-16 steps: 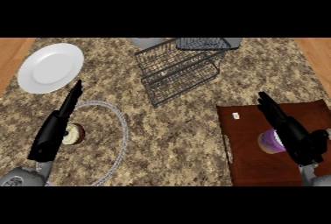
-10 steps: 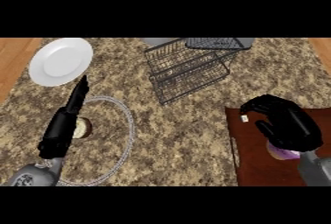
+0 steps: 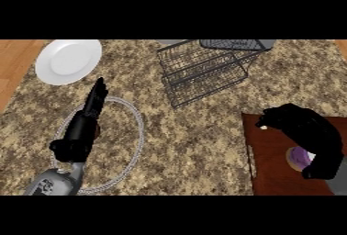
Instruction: Pick the can from the tray and place it in the tiered basket
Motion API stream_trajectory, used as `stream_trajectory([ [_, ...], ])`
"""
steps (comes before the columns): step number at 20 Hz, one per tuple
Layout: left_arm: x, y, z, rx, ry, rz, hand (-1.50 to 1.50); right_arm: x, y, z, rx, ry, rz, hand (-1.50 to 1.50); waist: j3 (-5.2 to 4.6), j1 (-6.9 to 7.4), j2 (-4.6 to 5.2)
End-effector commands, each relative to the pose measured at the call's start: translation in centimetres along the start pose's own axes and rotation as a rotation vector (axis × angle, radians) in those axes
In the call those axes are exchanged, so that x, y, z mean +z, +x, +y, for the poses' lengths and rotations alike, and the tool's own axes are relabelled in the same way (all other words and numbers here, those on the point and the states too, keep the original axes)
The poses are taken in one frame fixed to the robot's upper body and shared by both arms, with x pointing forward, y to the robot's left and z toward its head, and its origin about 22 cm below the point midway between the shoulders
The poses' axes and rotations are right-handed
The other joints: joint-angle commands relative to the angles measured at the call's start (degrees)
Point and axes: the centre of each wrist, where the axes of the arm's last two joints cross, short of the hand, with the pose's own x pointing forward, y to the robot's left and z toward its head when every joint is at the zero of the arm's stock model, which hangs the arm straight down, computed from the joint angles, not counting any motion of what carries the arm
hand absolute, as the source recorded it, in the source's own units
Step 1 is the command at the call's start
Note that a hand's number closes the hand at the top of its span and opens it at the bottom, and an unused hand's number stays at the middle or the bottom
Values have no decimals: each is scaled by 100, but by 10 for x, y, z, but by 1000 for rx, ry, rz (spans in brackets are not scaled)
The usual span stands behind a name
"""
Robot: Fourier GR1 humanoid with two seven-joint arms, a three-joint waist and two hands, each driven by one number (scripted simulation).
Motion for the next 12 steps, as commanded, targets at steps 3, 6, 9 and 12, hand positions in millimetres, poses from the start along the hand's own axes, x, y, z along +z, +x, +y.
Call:
stream_trajectory([
  [3,-3,1,-7,16,33,8,0,37,78,-35,79,272,-42,-150,-12,-31,-48],
  [6,-9,1,-4,10,32,16,0,32,149,-34,295,340,15,-150,-9,-93,-64],
  [9,-2,-4,-6,16,34,48,0,19,197,-13,484,445,110,-150,5,-198,-163],
  [12,-6,-4,-10,31,52,53,0,-2,249,21,707,522,124,-150,6,-291,-191],
])
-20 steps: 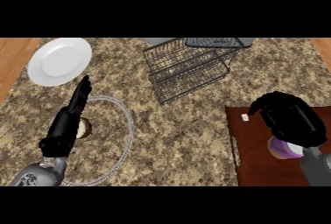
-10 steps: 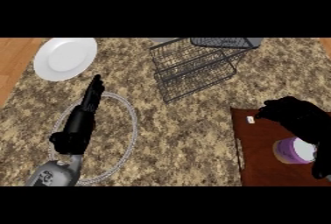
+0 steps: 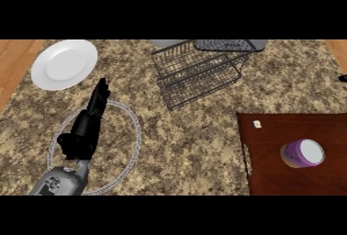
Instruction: Pick the can from the tray and place it in the tiered basket
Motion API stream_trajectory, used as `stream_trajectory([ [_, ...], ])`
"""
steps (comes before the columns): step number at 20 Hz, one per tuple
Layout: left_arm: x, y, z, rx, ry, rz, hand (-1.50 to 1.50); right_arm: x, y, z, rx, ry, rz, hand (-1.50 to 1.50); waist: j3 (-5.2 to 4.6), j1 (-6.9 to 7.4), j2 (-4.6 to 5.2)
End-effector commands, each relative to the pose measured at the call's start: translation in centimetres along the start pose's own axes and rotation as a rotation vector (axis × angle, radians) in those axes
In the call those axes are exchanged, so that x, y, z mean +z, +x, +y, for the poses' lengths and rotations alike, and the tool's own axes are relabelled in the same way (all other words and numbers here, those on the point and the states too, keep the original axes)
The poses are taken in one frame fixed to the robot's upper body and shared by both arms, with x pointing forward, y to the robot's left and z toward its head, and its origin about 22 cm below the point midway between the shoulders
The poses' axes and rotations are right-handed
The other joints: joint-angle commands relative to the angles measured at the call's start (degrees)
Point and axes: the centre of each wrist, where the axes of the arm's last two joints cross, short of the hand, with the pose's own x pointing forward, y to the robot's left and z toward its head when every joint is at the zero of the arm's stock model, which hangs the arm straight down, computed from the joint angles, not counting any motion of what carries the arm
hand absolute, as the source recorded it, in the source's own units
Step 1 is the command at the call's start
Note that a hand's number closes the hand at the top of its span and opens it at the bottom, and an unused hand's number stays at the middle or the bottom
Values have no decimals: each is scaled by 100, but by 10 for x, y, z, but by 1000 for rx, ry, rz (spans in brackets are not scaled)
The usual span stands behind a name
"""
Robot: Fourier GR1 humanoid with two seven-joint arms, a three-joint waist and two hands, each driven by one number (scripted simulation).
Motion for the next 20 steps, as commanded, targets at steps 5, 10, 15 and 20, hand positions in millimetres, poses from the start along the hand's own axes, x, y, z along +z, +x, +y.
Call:
stream_trajectory([
  [5,3,-3,-3,-9,26,7,0,-26,118,12,483,343,80,-150,16,-81,-52],
  [10,-2,0,-6,1,26,19,0,-37,129,35,630,419,136,-150,6,-155,-14],
  [15,-2,4,-3,-11,20,6,0,-34,123,49,679,443,165,-150,3,-91,-10],
  [20,0,-2,-6,-15,29,10,0,-37,114,70,728,465,172,-150,0,-115,1],
])
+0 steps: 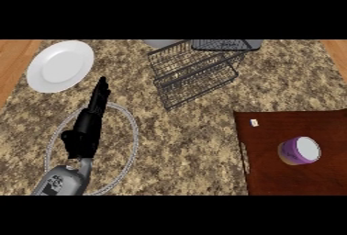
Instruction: Pick the can from the tray and place it in the tiered basket
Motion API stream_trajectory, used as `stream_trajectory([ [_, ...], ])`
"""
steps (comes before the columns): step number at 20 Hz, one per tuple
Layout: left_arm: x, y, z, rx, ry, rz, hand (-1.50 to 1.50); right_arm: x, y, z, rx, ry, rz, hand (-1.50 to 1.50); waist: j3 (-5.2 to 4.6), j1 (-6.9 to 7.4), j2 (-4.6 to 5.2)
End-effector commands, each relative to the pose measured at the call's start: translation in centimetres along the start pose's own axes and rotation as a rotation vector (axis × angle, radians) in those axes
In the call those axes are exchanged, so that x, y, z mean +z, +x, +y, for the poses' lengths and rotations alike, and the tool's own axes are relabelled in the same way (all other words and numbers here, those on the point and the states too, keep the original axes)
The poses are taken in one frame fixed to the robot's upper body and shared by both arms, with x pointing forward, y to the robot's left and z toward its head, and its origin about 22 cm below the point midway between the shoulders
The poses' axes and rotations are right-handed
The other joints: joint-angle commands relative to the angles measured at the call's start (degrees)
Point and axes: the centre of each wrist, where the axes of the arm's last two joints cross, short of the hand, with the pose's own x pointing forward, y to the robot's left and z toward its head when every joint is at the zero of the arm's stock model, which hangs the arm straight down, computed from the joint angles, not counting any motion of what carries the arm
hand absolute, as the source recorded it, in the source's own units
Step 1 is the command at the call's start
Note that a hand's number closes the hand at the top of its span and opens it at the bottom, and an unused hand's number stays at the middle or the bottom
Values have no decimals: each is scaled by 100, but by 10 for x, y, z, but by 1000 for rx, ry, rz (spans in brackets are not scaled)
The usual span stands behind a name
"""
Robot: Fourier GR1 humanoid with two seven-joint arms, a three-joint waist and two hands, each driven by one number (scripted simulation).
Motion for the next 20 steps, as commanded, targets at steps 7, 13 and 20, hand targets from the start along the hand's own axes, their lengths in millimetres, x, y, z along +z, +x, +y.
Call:
stream_trajectory([
  [7,2,0,-10,9,-14,-1,0,-12,19,21,104,328,56,-150,3,46,29],
  [13,5,-3,-8,5,-7,-1,0,-17,26,32,145,348,126,-150,5,115,36],
  [20,-1,-1,-10,-4,-10,-18,0,-25,39,40,231,321,154,-150,10,142,54],
])
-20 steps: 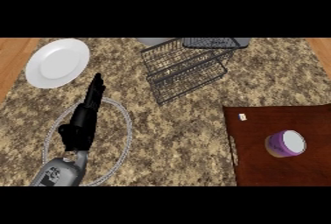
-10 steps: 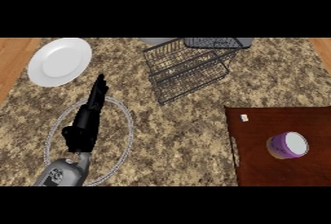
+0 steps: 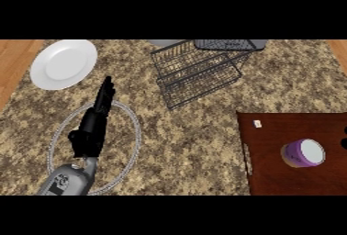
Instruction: Pick the can from the tray and place it in the tiered basket
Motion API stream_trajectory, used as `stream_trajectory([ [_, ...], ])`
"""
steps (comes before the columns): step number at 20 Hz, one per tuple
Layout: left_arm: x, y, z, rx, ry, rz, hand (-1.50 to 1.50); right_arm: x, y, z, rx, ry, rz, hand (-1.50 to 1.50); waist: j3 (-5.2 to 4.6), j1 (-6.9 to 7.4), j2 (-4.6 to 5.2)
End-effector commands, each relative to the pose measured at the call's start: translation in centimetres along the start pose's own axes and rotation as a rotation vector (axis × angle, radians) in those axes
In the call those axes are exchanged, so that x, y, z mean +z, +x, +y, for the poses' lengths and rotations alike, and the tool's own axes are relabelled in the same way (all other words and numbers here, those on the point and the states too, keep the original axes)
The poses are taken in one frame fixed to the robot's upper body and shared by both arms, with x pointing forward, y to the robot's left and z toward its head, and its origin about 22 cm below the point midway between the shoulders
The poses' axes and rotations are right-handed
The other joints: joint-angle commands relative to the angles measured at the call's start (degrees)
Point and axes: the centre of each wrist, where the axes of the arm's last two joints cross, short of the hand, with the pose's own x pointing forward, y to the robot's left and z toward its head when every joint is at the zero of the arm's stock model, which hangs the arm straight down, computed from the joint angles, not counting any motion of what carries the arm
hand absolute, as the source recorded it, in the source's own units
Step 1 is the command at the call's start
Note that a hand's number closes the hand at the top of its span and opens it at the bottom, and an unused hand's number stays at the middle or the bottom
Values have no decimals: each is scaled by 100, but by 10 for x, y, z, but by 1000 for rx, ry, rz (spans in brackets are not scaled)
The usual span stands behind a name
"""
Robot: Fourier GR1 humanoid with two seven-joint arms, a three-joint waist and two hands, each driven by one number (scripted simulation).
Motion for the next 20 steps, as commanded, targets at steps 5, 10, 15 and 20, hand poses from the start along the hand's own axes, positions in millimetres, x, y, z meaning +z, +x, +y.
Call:
stream_trajectory([
  [5,-8,7,2,0,-17,-6,0,-13,15,6,76,211,-75,-150,8,84,16],
  [10,-6,4,-5,3,-14,-15,0,-19,28,10,145,180,-107,-150,21,111,37],
  [15,-7,5,-8,20,-20,-9,0,-18,24,11,149,151,-63,-150,16,112,46],
  [20,-4,9,-10,12,-34,-19,0,-23,15,15,146,130,-1,-150,11,190,33],
])
